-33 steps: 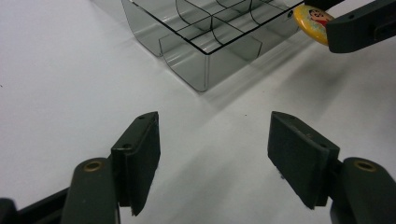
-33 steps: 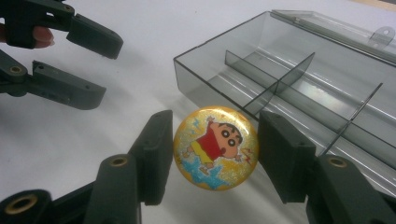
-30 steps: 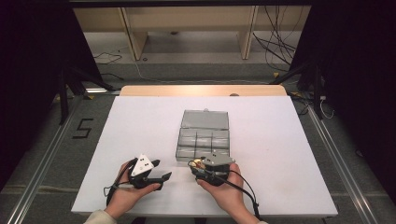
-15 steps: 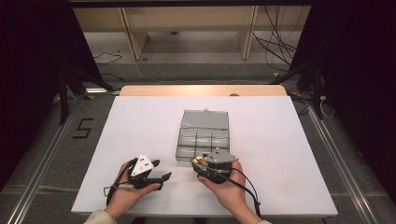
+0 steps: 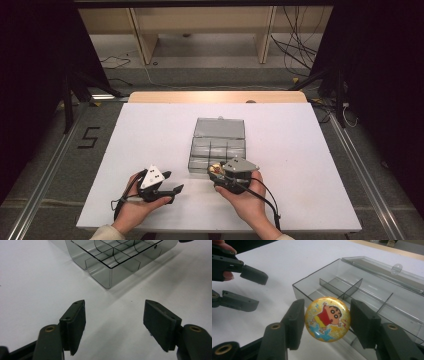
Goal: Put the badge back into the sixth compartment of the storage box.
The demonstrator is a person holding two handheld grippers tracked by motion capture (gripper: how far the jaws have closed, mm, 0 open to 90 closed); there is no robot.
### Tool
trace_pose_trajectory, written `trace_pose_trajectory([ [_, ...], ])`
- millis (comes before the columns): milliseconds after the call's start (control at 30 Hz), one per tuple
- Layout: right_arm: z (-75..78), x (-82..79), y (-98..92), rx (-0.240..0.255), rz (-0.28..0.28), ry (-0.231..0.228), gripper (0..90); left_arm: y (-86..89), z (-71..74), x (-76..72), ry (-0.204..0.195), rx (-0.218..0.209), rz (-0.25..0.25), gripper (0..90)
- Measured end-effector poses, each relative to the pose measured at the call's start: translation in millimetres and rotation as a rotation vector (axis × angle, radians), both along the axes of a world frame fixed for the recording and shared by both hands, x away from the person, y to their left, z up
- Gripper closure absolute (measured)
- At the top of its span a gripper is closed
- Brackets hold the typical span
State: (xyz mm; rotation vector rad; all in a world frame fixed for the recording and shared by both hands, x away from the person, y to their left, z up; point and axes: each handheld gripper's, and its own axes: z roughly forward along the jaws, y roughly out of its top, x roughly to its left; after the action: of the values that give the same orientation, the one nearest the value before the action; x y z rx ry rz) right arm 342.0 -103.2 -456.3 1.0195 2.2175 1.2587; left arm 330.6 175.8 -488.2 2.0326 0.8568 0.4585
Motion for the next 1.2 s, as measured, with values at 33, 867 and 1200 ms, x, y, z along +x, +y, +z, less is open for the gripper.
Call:
trace_pose_trajectory([
  [33,0.3,0.5,-0.9,-0.002,0.001,-0.002,47.6,-0.1,0.0,-0.1,0.0,0.0,0.0,34.4],
  [867,5.5,8.4,-13.5,0.014,-0.045,-0.012,47.7,-0.1,0.1,0.0,-0.001,-0.001,0.001,34.4],
  [1200,6.5,10.2,-16.7,0.017,-0.052,-0.014,47.6,-0.3,-0.2,0.1,0.0,-0.002,0.001,34.4],
])
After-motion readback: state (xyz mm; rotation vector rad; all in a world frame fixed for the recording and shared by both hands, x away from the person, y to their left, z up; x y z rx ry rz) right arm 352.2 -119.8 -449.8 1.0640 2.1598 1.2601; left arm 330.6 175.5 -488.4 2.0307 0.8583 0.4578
